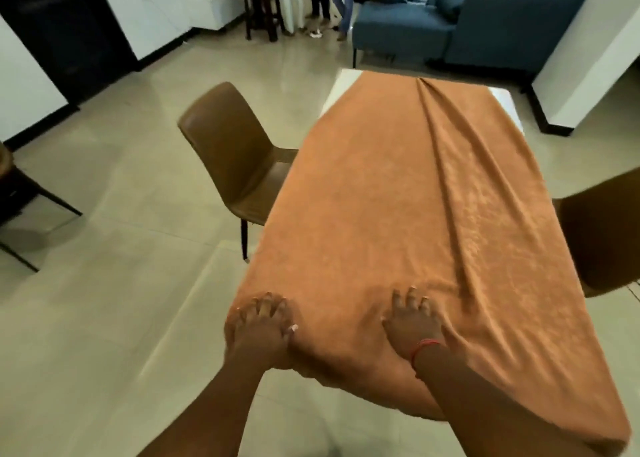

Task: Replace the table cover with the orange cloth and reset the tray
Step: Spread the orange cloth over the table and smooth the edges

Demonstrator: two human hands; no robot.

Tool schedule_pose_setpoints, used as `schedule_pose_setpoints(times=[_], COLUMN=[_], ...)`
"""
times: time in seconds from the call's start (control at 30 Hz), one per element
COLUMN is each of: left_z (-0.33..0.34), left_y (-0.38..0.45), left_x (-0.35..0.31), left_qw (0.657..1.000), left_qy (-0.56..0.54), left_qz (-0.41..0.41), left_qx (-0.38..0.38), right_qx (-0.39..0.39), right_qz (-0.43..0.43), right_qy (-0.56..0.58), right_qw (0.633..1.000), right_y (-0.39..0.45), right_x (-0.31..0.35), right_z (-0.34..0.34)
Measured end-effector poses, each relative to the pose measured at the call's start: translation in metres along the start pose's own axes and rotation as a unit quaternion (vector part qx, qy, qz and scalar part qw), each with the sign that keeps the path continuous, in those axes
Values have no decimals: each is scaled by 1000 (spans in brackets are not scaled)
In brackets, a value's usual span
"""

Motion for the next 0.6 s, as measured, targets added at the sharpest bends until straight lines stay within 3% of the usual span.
schedule_pose_setpoints(times=[0.2, 0.4, 0.6], left_z=[-48, -82, -102], left_y=[11, 3, 31], left_x=[180, 369, 459], left_qw=[999, 996, 990], left_qy=[-8, -36, -76], left_qz=[-4, -84, -118], left_qx=[-35, -4, -1], right_qx=[-6, 30, 41], right_qz=[-74, -192, -267], right_qy=[-26, -72, -110], right_qw=[997, 978, 957], right_y=[23, 26, 55], right_x=[220, 452, 590], right_z=[-10, -7, -27])
Point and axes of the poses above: each hand's wrist, its own y-axis towards the middle knuckle, its own z-axis out of the palm, x = y × z, the point moved 6 cm from there along y, towards the middle knuckle, and after that the axes turned 7 degrees about -y, right-handed, at the moved point
